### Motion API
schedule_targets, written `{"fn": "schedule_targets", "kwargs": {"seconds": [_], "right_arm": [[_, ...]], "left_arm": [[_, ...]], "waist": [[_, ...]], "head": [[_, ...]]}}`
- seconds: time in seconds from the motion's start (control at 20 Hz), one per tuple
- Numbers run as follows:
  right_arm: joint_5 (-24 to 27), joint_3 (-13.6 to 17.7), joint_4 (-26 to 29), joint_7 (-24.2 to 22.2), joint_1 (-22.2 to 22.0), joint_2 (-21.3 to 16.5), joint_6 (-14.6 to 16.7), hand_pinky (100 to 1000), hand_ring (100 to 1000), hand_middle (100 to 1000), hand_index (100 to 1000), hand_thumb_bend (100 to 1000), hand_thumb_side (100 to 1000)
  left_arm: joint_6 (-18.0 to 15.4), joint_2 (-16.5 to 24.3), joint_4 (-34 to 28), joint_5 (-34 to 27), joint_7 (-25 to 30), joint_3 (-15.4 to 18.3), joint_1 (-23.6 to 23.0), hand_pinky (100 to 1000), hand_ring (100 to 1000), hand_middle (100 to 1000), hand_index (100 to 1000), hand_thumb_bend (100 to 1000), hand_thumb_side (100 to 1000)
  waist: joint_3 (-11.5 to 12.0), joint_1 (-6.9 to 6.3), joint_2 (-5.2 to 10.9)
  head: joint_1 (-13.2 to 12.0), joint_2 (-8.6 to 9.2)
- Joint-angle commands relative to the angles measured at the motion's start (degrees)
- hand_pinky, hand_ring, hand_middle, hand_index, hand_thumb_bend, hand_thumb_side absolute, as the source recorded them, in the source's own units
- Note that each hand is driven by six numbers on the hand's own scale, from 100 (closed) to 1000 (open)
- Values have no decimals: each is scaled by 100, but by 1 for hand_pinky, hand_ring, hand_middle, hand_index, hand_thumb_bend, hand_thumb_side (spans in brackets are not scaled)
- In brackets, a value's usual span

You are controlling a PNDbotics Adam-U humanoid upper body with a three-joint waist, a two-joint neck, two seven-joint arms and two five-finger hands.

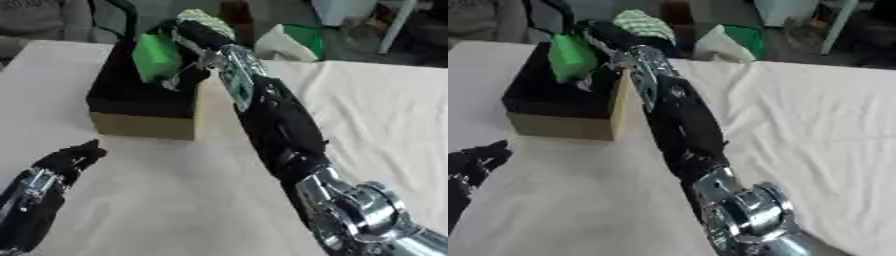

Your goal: Pick up objects on the table and place them in the box.

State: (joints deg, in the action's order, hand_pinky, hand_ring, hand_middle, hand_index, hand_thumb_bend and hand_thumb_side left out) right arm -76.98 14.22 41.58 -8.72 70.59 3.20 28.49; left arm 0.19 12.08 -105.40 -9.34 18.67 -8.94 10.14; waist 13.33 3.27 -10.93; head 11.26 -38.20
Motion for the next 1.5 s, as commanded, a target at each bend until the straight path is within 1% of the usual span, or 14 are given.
{"fn": "schedule_targets", "kwargs": {"seconds": [0.05, 0.15, 0.3, 0.35, 0.5, 0.6, 0.65, 0.7, 0.75, 0.9, 1.2, 1.25, 1.3, 1.5], "right_arm": [[-63, -26, 56, 87, 120, -57, 50, 899, 899, 924, 957, 516, 317], [-26, -17, 58, 121, 121, -77, 76, 908, 920, 948, 966, 531, 295], [102, -18, 81, 209, 136, -141, 98, 901, 912, 939, 963, 516, 268], [161, -31, 94, 251, 145, -178, 118, 892, 900, 930, 959, 516, 240], [469, -96, 120, 444, 135, -356, 177, 865, 869, 889, 946, 450, 198], [833, -122, 106, 551, 89, -509, 178, 850, 854, 867, 934, 338, 204], [1090, -137, 98, 578, 56, -609, 177, 846, 850, 860, 931, 280, 211], [1378, -160, 97, 583, 21, -709, 175, 844, 847, 854, 928, 250, 210], [1686, -180, 108, 571, -22, -811, 165, 836, 837, 845, 922, 178, 208], [2779, -212, 243, 472, -216, -1171, 79, 826, 809, 822, 911, 100, 204], [4791, -221, 918, 88, -742, -1824, -391, 818, 801, 796, 895, 100, 269], [5005, -232, 1020, 16, -791, -1877, -476, 816, 798, 799, 893, 100, 489], [5250, -199, 1153, 1, -924, -2004, -554, 813, 792, 782, 886, 100, 310], [6338, -109, 1857, -50, -1579, -2469, -827, 813, 787, 772, 881, 100, 373]], "left_arm": [[-6, 28, -88, -18, 5, 6, 55, 1000, 1000, 711, 746, 100, 827], [-7, 28, -87, -17, 2, 10, 48, 1000, 1000, 711, 746, 100, 827], [-8, 27, -84, -16, -9, 20, 33, 1000, 1000, 711, 746, 100, 826], [-11, 26, -84, -13, -14, 26, 28, 1000, 1000, 711, 745, 100, 825], [-19, 23, -78, -11, -60, 73, -6, 1000, 1000, 710, 745, 100, 824], [-30, 23, -79, -8, -98, 111, -28, 1000, 1000, 711, 745, 100, 823], [-36, 24, -80, -6, -120, 133, -36, 1000, 1000, 711, 745, 100, 823], [-40, 25, -80, -3, -142, 152, -43, 1000, 1000, 712, 745, 100, 823], [-44, 27, -79, 2, -161, 168, -48, 1000, 1000, 712, 746, 100, 822], [-55, 33, -68, 18, -223, 221, -62, 1000, 1000, 714, 746, 100, 822], [-88, 34, -60, 78, -311, 293, -126, 1000, 1000, 713, 746, 100, 823], [-90, 32, -58, 87, -320, 297, -131, 1000, 1000, 712, 745, 100, 804], [-92, 33, -55, 99, -333, 311, -143, 1000, 1000, 713, 745, 100, 824], [-124, 40, -71, 164, -402, 366, -158, 1000, 1000, 717, 747, 100, 824]], "waist": [[-15, -60, 89], [-29, -65, 92], [-58, -73, 108], [-72, -76, 117], [-158, -95, 137], [-244, -113, 151], [-295, -120, 152], [-337, -125, 150], [-379, -129, 149], [-511, -152, 157], [-722, -184, 171], [-734, -186, 170], [-777, -190, 167], [-903, -205, 135]], "head": [[7, 44], [-2, 39], [-23, 33], [-38, 29], [-122, 5], [-184, -20], [-222, -22], [-253, -23], [-284, -28], [-386, -37], [-531, -54], [-537, -56], [-574, -76], [-674, -105]]}}
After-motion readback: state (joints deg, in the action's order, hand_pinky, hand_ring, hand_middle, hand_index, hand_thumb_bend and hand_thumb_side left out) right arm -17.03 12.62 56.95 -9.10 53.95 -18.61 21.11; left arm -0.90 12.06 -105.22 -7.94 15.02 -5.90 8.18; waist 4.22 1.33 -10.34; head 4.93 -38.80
